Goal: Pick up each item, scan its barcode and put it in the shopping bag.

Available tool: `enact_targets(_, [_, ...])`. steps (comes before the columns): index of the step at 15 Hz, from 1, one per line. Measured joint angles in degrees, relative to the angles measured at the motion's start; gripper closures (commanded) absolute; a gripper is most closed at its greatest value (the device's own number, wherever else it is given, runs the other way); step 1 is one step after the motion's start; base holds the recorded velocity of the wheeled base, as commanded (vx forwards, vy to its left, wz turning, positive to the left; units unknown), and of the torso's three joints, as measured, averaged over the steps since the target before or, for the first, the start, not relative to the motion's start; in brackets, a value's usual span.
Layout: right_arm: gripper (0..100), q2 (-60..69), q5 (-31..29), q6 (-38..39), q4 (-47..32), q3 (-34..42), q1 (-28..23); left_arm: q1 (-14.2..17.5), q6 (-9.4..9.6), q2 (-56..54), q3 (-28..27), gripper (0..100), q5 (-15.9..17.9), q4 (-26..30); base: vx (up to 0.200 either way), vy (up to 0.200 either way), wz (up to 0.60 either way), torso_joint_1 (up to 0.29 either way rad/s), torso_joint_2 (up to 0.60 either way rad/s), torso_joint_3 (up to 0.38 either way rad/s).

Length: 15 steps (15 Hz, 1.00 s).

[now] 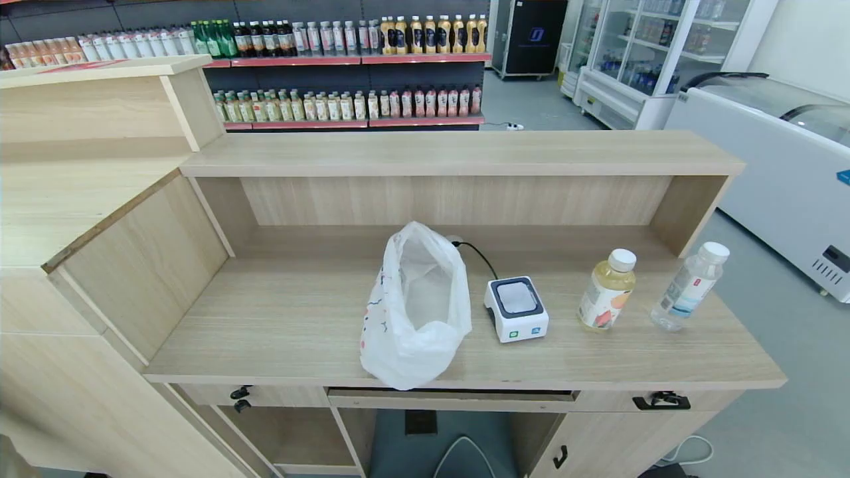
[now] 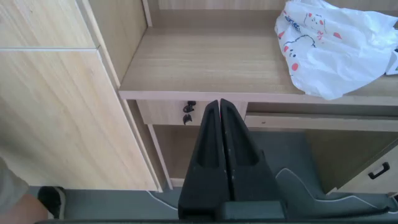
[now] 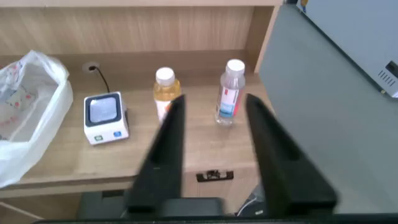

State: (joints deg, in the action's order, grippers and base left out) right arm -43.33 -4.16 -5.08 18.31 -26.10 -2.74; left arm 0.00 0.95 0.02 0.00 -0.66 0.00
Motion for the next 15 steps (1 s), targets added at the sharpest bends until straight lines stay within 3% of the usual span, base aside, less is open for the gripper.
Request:
enact_targets(9, [0,-45.48,4.11,-5.12,41.39,0.30,-6.42,0.00,0.02,0.00,0.00,100,-0.02,0.00,0.000,0.000,0.00,0.000,0.00,0.000])
enact_targets(15, [0,-60.50,5.60,-7.25,52.41,2.78,-7.31,0.00,0.00,0.00,0.00,100,0.00,0.00,0.000,0.000,0.00,0.000,0.00,0.000])
